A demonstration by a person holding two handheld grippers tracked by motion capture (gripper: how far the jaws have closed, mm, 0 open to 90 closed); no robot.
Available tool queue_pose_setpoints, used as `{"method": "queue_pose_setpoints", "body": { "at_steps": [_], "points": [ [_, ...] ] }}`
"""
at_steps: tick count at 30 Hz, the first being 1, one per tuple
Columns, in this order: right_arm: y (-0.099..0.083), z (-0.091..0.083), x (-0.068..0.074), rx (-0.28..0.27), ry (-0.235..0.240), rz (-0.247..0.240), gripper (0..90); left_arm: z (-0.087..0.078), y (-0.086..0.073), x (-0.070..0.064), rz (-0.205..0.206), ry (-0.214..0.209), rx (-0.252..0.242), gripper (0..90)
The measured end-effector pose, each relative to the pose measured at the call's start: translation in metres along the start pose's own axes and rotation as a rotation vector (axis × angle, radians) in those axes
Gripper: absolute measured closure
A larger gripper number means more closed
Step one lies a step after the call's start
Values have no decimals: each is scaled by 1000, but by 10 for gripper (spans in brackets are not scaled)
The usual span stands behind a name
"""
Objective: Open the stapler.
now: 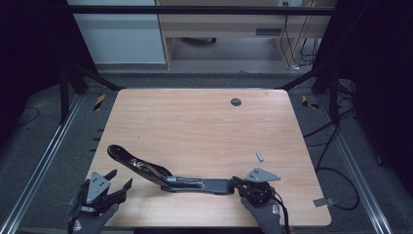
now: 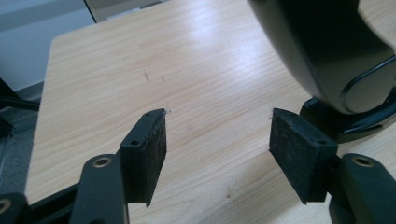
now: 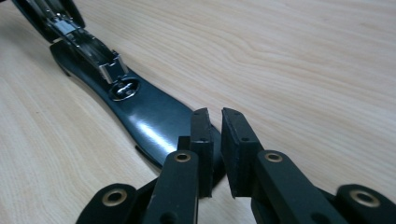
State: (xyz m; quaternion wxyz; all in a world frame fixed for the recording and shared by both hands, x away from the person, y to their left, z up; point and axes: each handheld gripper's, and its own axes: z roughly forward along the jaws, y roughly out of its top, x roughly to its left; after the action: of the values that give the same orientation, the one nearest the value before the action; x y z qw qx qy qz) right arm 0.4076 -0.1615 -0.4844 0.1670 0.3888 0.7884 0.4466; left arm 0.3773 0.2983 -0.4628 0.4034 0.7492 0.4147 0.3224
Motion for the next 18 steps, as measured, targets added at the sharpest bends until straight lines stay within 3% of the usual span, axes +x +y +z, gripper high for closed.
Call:
{"method": "queue_pose_setpoints", "body": {
  "at_steps": [10,18],
  "points": [
    [13,-26,-18,-7,-69,23,754,12,-10,-2,-6,-2,32,430],
    [26,-43,-35,43,-133,30,694,19,-14,-4,23,-5,48,404]
  ]
}}
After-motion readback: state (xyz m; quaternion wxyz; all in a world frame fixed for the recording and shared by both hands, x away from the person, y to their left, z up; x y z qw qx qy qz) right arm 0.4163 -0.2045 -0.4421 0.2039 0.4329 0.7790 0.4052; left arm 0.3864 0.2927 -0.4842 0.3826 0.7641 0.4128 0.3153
